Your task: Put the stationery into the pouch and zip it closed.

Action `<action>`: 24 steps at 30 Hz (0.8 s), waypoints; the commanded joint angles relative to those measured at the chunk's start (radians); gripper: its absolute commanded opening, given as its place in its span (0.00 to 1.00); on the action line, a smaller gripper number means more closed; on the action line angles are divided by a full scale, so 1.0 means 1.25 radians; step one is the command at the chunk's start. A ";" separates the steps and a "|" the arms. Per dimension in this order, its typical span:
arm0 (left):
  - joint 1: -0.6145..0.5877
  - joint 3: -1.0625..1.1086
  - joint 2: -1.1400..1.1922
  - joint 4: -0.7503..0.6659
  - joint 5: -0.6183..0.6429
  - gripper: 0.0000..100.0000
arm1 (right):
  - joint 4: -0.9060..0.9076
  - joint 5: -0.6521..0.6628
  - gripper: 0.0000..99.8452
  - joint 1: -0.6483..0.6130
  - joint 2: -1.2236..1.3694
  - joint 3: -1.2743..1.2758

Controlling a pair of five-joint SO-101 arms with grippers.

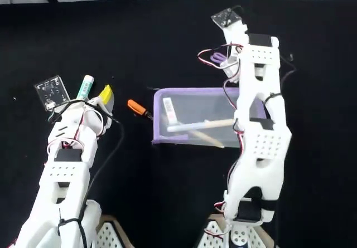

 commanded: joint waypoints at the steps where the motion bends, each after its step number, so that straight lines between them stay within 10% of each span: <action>1: -0.001 -0.008 0.000 -0.015 -0.007 0.21 | -0.011 0.012 0.20 0.015 0.088 -0.164; 24: -0.001 -0.007 0.000 -0.015 -0.007 0.21 | 0.308 -0.001 0.01 0.015 0.333 -0.835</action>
